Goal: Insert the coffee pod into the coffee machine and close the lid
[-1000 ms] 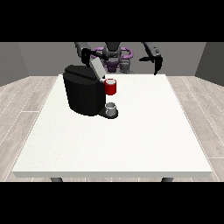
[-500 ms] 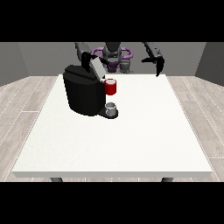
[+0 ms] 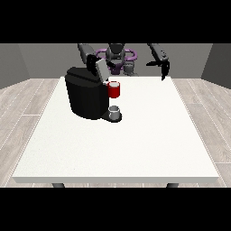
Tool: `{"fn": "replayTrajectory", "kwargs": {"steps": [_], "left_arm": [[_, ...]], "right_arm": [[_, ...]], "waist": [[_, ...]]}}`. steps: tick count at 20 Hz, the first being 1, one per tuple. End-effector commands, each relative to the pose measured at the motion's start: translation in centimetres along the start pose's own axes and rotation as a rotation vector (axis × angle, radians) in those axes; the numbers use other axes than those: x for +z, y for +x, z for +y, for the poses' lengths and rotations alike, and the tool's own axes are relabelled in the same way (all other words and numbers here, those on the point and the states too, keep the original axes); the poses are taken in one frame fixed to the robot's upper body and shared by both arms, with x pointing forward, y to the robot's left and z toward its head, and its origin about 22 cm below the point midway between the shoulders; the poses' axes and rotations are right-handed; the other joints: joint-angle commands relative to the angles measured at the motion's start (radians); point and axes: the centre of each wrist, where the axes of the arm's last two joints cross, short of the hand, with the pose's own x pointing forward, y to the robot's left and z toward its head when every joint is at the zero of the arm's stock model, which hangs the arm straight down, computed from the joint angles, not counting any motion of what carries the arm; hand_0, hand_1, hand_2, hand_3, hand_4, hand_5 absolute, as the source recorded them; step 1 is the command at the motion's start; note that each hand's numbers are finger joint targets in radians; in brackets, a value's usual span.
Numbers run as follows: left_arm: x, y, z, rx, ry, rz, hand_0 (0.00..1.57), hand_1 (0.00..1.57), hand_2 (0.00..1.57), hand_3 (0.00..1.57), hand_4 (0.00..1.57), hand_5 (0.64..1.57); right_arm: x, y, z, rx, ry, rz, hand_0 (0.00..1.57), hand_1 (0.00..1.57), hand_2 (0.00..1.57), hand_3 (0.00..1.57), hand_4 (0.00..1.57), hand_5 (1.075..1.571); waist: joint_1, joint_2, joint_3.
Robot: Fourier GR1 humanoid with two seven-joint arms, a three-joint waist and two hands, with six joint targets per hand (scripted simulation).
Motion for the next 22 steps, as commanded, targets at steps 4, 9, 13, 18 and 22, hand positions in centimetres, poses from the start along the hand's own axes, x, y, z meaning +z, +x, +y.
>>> {"fn": "replayTrajectory", "kwargs": {"steps": [4, 9, 13, 18, 22], "left_arm": [[-0.3, -0.7, 1.7, 0.003, 0.044, -0.031, 0.0, 0.0, 0.0, 0.0, 0.36, 1.571], [-0.9, -0.6, 0.2, 0.009, -0.008, 0.008, 0.0, 0.0, 0.0, 0.0, 0.35, 1.571], [-0.6, -1.1, 0.8, 0.038, 0.013, 0.02, 0.0, 0.0, 0.0, 0.0, 0.38, 1.571], [-2.4, -0.6, 0.5, 0.051, -0.006, -0.001, 0.0, 0.0, 0.0, 0.0, 0.38, 1.571], [-2.0, -0.8, 1.4, 0.037, -0.01, 0.007, 0.0, 0.0, 0.0, 0.0, 0.36, 1.571]], "right_arm": [[-1.5, 1.5, 1.5, 0.03, 0.085, -0.044, 0.0, 0.0, 0.0, 0.0, 0.45, 1.571], [-2.3, 3.0, 4.9, 0.082, 0.09, -0.051, 0.0, 0.0, 0.0, 0.0, 0.42, 1.571], [-1.9, 3.1, 7.0, 0.103, 0.124, -0.029, 0.0, 0.0, 0.0, 0.0, 0.36, 1.571], [-4.0, 5.7, 8.2, 0.177, 0.158, -0.097, 0.0, 0.0, 0.0, 0.0, 0.44, 1.571], [-4.7, 7.4, 8.8, 0.13, 0.146, -0.171, 0.0, 0.0, 0.0, 0.0, 0.35, 1.571]], "waist": [[-0.022, 0.063, 0.0054], [0.049, 0.035, 0.0057], [0.029, 0.01, 0.0055], [0.053, 0.042, 0.0055], [0.059, 0.061, 0.0056]]}}
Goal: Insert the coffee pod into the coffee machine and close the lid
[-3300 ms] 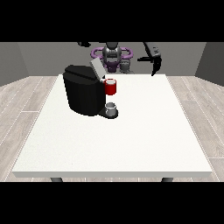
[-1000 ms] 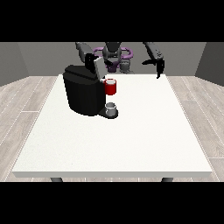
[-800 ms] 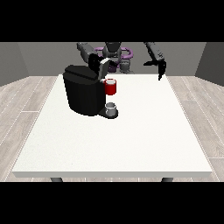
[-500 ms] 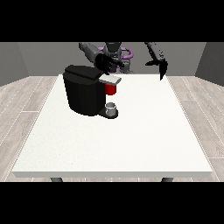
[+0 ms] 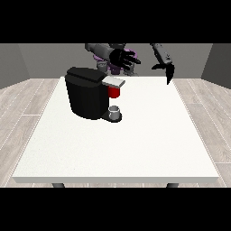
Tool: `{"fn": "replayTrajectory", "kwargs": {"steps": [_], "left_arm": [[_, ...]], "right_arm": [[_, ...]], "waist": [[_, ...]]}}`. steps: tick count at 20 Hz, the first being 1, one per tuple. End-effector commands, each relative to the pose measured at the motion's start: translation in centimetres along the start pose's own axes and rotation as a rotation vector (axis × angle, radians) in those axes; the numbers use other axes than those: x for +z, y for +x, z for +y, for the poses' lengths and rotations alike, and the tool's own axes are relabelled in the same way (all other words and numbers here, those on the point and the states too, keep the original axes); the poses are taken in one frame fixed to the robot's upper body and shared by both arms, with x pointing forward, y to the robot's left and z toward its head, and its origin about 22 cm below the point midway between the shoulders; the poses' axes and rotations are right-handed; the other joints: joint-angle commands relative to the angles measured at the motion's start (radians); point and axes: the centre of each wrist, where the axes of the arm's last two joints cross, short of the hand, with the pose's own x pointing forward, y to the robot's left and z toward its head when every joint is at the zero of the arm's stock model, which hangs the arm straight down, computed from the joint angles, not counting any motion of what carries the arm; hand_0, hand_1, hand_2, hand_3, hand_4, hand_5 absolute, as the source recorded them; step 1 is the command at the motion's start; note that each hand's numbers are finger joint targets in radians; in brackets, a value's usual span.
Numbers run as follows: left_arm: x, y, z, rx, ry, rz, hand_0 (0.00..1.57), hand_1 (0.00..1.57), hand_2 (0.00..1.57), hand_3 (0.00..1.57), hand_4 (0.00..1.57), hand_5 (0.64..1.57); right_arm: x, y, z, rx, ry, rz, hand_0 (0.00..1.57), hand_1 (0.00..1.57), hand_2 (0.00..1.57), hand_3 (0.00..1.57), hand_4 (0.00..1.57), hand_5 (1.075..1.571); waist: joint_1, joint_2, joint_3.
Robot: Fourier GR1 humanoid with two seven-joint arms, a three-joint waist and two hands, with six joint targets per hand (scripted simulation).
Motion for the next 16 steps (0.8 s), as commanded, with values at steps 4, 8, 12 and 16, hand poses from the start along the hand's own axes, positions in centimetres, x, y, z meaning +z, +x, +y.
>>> {"fn": "replayTrajectory", "kwargs": {"steps": [4, 8, 12, 16], "left_arm": [[1.2, -1.6, -0.7, 0.025, -0.004, 0.017, 0.0, 0.0, 0.0, 0.0, 0.4, 1.571], [1.4, -1.3, -0.2, 0.024, -0.023, 0.011, 0.0, 0.0, 0.0, 0.0, 0.34, 1.571], [1.6, -3.0, -2.1, 0.052, -0.014, 0.046, 0.0, 0.0, 0.0, 0.0, 0.37, 1.571], [0.9, -3.0, -2.4, 0.045, -0.058, 0.026, 0.0, 0.0, 0.0, 0.0, 0.17, 1.571]], "right_arm": [[1.1, -0.3, 1.8, -0.028, 0.07, -0.024, 0.0, 0.0, 0.0, 0.0, 0.38, 1.571], [1.4, -0.6, 2.2, -0.051, 0.121, -0.026, 0.0, 0.0, 0.0, 0.0, 0.47, 1.571], [4.7, -1.4, 4.9, -0.066, 0.262, -0.018, 0.0, 0.0, 0.0, 0.0, 0.53, 1.571], [9.9, -2.7, 7.0, -0.21, 0.319, -0.065, 0.0, 0.0, 0.0, 0.0, 0.46, 1.571]], "waist": [[0.01, -0.034, 0.0002], [0.027, -0.035, 0.0003], [0.018, -0.081, 0.0002], [0.033, -0.052, 0.0005]]}}
